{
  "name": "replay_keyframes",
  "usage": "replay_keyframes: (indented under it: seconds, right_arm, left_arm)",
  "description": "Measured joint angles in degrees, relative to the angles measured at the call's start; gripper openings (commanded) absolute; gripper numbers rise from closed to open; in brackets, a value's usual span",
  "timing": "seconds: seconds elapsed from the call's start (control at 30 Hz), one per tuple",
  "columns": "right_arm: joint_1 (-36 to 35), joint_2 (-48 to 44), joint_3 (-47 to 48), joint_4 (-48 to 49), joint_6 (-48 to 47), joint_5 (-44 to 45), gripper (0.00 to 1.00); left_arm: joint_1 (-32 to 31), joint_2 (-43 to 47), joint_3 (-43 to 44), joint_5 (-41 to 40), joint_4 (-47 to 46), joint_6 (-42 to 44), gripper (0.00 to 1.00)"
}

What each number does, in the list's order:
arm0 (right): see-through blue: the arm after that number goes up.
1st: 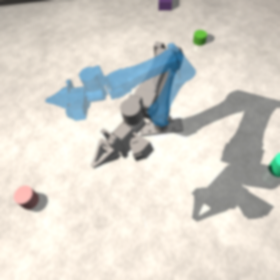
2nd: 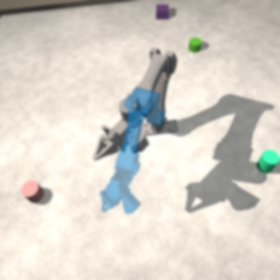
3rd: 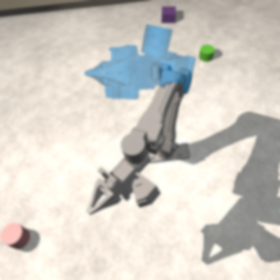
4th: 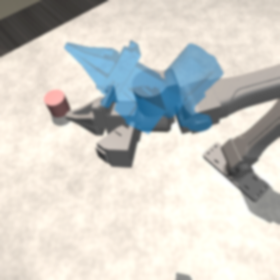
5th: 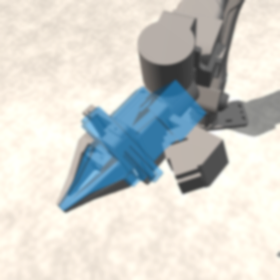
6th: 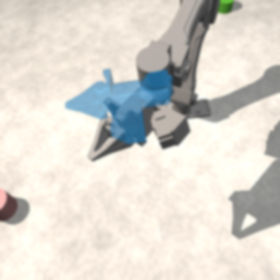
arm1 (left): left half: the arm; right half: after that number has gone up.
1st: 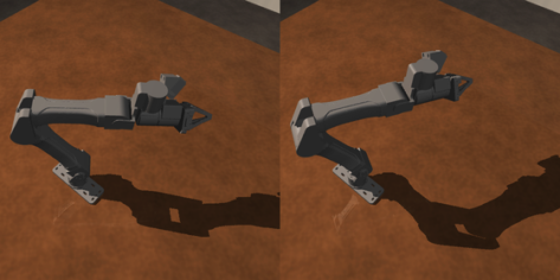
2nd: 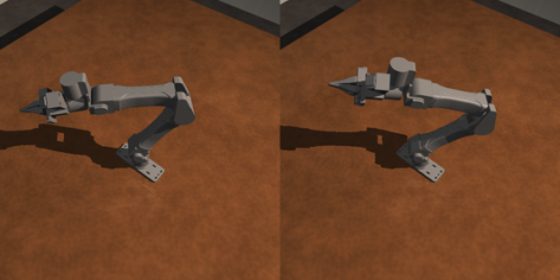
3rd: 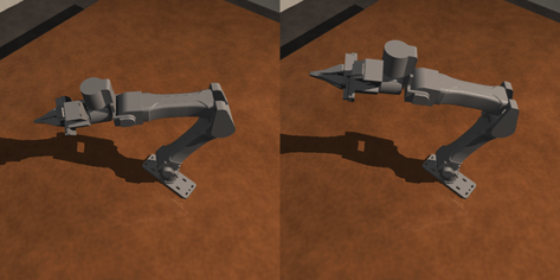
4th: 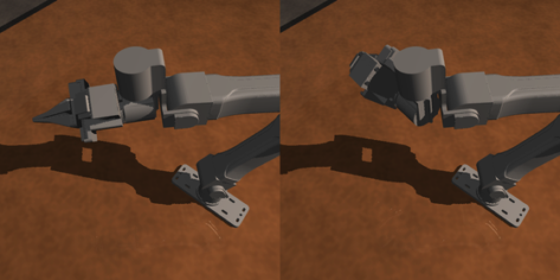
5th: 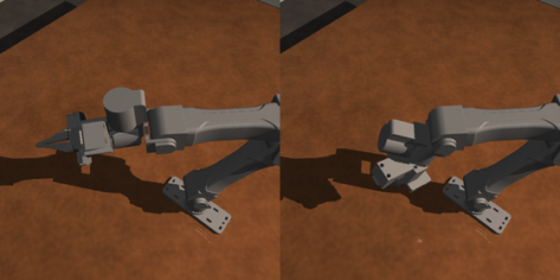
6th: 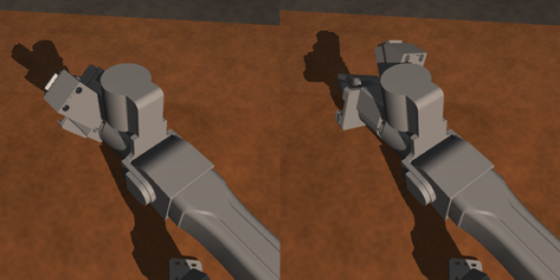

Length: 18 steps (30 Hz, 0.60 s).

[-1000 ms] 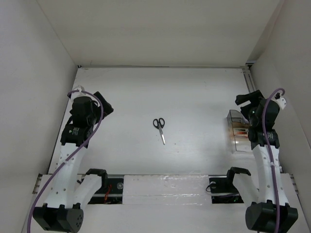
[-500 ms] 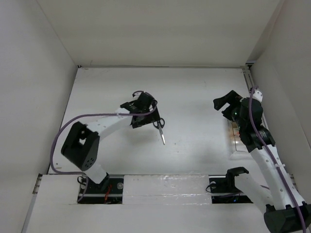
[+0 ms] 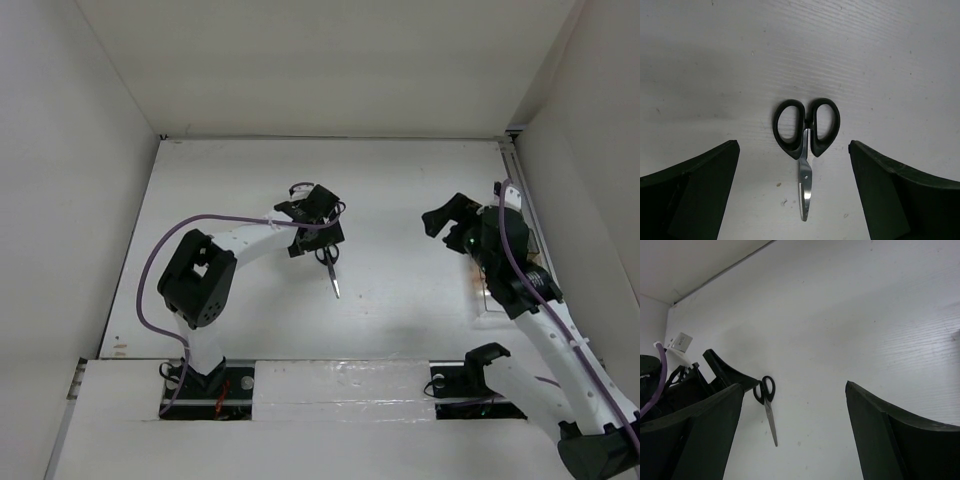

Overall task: Sort the stationery into containers
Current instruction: Grab a piece of stationery with the left arm

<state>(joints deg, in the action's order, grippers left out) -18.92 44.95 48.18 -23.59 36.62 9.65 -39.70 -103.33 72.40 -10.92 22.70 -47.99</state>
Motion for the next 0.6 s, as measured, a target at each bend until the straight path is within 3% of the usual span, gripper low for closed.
replay_keyframes:
  seconds: [0.6]
  right_arm:
    - [-1.8,1.3,-0.4,0.6,-0.4,0.0,0.89]
  left_arm:
    - [0.0,-0.9,-0.4,-7.2,5.5,-2.2,0.78]
